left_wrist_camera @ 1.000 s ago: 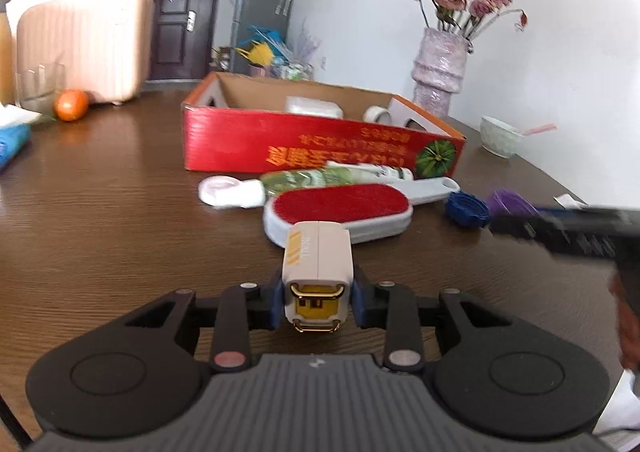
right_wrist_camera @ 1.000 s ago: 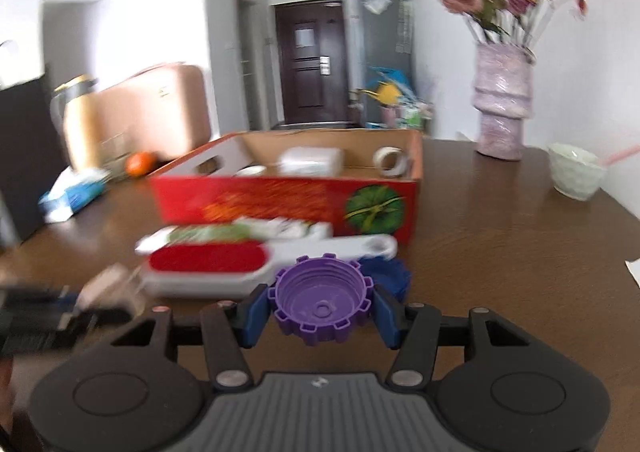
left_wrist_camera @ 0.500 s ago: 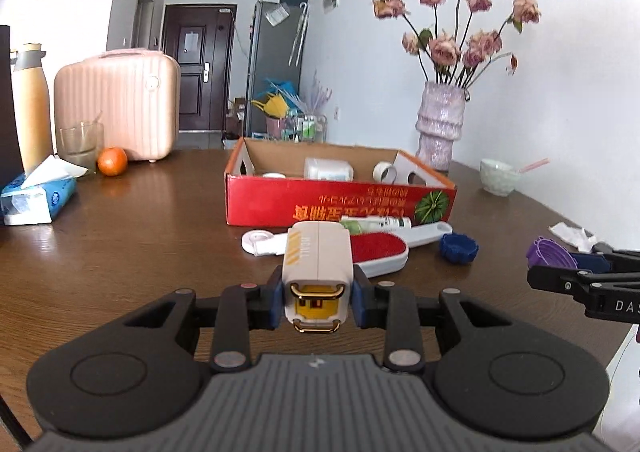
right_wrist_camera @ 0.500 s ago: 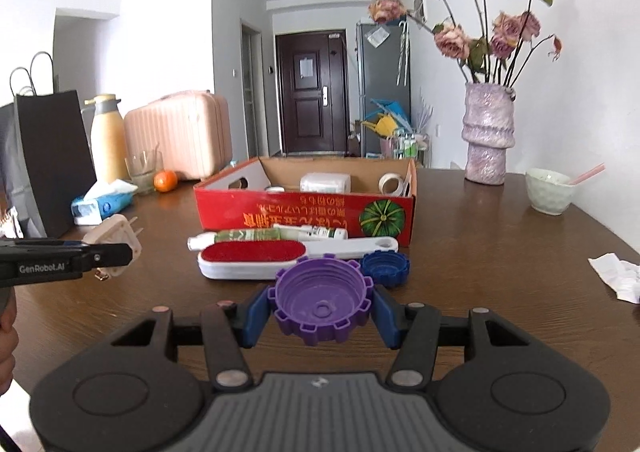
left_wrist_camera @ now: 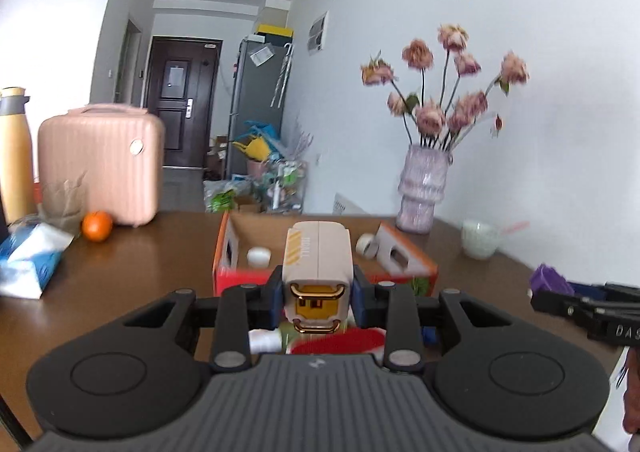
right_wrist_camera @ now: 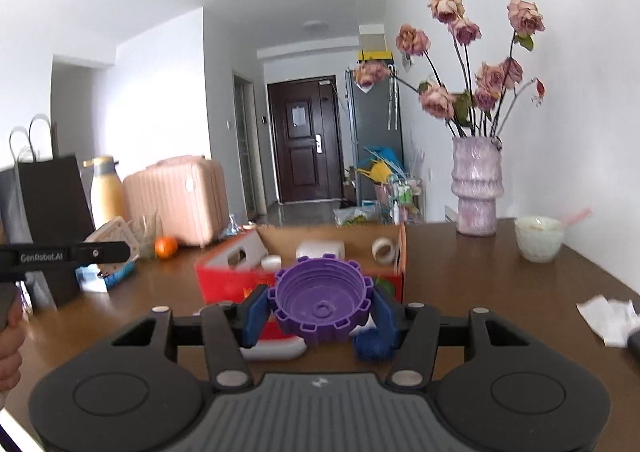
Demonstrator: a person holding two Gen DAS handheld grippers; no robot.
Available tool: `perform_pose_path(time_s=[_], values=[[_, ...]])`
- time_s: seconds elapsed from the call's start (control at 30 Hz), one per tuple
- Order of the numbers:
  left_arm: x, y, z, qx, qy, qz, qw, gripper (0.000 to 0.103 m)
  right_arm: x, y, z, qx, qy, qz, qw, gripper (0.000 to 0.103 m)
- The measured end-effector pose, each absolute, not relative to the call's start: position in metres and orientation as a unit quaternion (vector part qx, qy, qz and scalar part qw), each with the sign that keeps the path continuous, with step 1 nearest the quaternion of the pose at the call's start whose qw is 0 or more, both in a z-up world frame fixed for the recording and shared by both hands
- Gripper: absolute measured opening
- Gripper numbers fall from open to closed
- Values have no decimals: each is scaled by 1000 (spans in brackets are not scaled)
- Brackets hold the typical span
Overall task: Organize rigid objects
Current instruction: 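Carry both items over the red box and open both grippers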
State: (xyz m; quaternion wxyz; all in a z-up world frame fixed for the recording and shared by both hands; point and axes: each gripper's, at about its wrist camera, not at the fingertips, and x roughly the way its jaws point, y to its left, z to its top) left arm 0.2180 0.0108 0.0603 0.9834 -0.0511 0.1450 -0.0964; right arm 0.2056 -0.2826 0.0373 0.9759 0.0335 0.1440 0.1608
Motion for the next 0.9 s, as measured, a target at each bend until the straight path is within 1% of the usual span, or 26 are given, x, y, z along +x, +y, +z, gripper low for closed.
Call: perform_pose_path(time_s=[0.2, 0.33, 0.4, 0.5, 0.63, 0.77, 0.9], values=[[306, 22, 105, -57, 157, -113, 979, 32, 288, -286, 79, 40, 178, 198, 963, 54], [387, 31, 111, -88, 202, -114, 969, 32, 357, -283, 90, 36, 205, 193, 959, 54], [432, 30, 108, -84, 230, -111, 963, 32, 397, -281, 92, 39, 227, 188, 955, 54], [497, 27, 91, -77, 279, -98, 952, 32, 468, -281, 86, 52, 277, 177, 943, 54], [572, 20, 51, -72, 340, -79, 934, 32, 553, -271, 53, 36, 344, 147, 926, 54], [621, 13, 12, -60, 385, -65, 919, 32, 605, -253, 6, 30, 413, 131, 901, 54], [643, 12, -12, -61, 409, -69, 908, 33, 626, -228, -18, 13, 425, 133, 895, 54]])
